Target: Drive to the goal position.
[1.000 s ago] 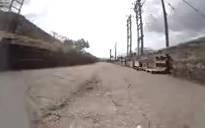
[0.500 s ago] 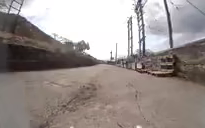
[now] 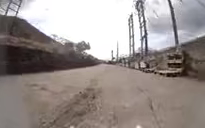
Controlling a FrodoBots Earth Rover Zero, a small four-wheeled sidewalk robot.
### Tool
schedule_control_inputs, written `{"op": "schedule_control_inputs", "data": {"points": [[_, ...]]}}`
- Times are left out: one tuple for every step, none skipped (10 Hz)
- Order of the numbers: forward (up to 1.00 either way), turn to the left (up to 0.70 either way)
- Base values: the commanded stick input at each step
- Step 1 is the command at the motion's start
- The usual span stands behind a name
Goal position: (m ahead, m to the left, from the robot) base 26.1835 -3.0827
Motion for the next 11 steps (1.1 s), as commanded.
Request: {"op": "schedule_control_inputs", "data": {"points": [[1.0, 0.0], [1.0, 0.0], [1.0, 0.0], [1.0, 0.0], [1.0, 0.0], [1.0, 0.0], [1.0, 0.0], [1.0, 0.0], [1.0, 0.0], [1.0, 0.0], [1.0, 0.0]]}}
